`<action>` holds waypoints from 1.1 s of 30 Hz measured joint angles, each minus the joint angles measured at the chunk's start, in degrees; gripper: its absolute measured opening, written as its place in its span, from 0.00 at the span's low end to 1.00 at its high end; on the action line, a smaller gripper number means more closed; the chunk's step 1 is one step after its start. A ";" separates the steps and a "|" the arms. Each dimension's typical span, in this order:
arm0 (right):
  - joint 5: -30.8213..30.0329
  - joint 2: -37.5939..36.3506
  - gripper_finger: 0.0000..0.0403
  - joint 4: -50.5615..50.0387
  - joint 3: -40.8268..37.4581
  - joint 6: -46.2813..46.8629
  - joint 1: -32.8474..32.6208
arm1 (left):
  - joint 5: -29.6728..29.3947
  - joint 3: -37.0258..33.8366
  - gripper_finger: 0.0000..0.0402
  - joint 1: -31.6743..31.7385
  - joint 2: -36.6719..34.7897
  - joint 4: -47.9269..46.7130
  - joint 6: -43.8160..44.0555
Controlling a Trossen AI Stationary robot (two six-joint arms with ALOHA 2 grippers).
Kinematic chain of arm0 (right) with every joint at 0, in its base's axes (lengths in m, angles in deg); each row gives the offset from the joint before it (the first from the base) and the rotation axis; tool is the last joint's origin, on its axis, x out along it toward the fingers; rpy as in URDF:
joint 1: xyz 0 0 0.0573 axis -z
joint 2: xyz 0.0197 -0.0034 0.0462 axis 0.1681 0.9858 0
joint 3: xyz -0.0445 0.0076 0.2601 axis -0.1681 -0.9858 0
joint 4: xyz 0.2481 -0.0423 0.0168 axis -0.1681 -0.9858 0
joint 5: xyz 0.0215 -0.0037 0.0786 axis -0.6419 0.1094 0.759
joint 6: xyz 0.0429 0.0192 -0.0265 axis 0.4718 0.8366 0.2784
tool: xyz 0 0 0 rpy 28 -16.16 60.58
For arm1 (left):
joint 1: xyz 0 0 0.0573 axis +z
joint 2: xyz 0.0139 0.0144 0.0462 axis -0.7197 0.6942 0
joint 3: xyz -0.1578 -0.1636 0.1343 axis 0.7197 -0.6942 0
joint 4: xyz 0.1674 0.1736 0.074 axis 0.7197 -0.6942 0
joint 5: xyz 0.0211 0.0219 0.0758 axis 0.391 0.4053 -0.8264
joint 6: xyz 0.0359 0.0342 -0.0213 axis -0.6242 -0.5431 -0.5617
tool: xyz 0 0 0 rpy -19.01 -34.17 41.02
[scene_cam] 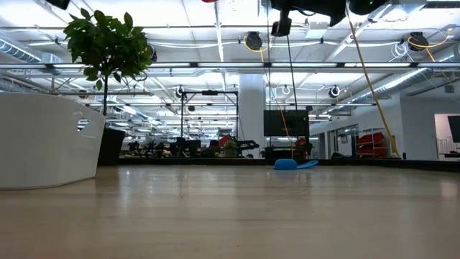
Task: Nest measuring cups in basket
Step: Stack the red measuring cup on top of the light blue measuring cup in the white bin
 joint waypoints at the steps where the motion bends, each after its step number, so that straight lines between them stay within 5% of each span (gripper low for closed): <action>1: 1.07 0.00 0.00 -0.03 0.00 -0.20 0.52 | 1.19 0.00 0.37 0.00 1.06 1.10 -0.32; 16: 4.40 0.02 0.00 1.28 0.00 -0.49 8.37 | 4.76 -0.02 0.37 0.94 16.57 26.71 -8.57; 22: 5.82 -0.04 0.00 6.93 0.00 2.06 9.96 | 5.44 -0.02 0.49 2.16 19.98 33.96 -10.54; 28: 5.61 -0.04 0.00 11.72 0.00 5.61 10.46 | 14.63 -0.02 0.63 8.10 23.73 39.71 -10.99; 33: 5.63 0.00 0.00 11.54 0.00 5.74 10.36 | 22.77 -0.02 0.65 12.77 26.89 48.49 -11.37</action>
